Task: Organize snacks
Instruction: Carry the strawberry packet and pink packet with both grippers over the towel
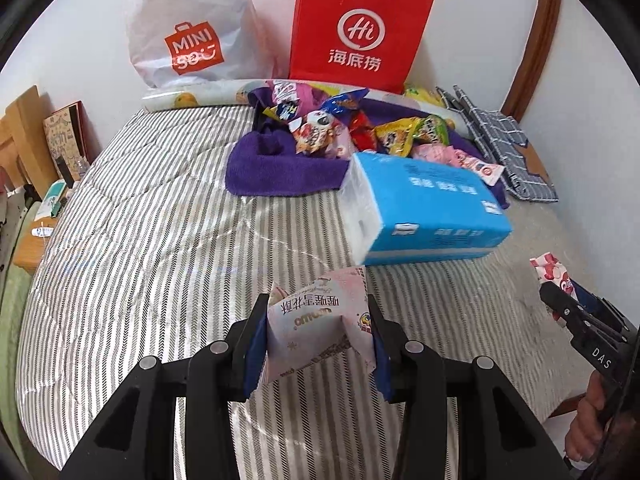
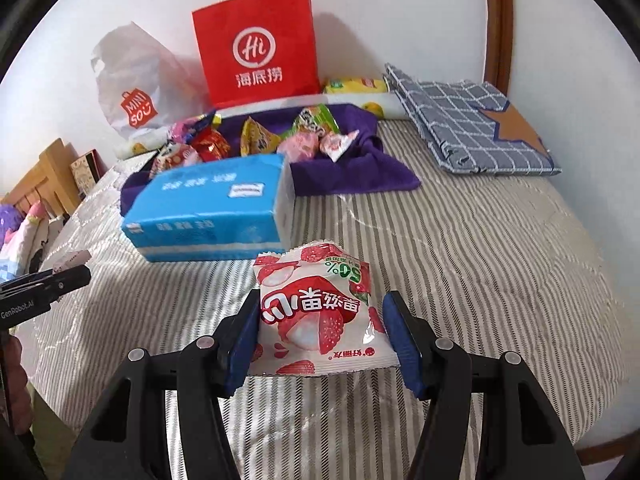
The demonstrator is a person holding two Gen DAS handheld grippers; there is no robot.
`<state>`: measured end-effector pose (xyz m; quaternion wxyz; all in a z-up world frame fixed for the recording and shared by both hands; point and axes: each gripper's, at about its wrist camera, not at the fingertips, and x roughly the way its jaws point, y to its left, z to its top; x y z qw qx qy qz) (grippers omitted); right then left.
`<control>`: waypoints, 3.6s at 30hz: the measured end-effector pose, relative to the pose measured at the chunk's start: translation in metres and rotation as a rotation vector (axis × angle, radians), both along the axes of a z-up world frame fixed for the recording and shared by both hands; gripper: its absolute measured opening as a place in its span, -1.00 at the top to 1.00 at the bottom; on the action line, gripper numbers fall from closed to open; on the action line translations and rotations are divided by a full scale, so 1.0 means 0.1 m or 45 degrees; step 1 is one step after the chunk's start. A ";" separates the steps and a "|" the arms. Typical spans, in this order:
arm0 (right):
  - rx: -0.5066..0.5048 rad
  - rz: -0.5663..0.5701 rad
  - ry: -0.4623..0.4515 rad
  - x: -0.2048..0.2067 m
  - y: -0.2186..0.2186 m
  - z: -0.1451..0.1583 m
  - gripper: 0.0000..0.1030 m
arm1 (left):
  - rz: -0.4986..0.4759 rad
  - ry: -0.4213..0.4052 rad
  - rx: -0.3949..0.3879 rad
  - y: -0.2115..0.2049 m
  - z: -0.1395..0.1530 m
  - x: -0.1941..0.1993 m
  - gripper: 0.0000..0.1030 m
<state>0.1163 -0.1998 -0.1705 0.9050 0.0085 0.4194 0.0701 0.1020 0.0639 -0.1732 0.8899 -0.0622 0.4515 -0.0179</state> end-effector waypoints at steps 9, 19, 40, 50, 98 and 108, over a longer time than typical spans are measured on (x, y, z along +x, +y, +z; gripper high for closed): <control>-0.012 0.006 -0.038 -0.16 0.05 0.18 -0.17 | -0.006 -0.051 -0.006 -0.05 0.21 -0.13 0.19; -0.008 0.002 -0.081 -0.35 0.08 0.42 -0.17 | -0.008 -0.105 -0.002 -0.10 0.43 -0.27 0.19; -0.022 0.019 -0.182 -0.37 0.17 0.82 -0.17 | -0.015 -0.192 -0.009 -0.14 0.82 -0.31 0.19; -0.031 0.048 -0.213 -0.33 0.28 0.94 -0.17 | -0.019 -0.215 -0.023 -0.15 0.94 -0.31 0.19; 0.008 0.069 -0.250 -0.02 0.30 1.44 -0.17 | -0.031 -0.256 -0.021 -0.29 1.46 0.06 0.19; -0.008 0.067 -0.242 0.19 0.31 1.48 -0.17 | -0.057 -0.252 -0.025 -0.37 1.46 0.28 0.19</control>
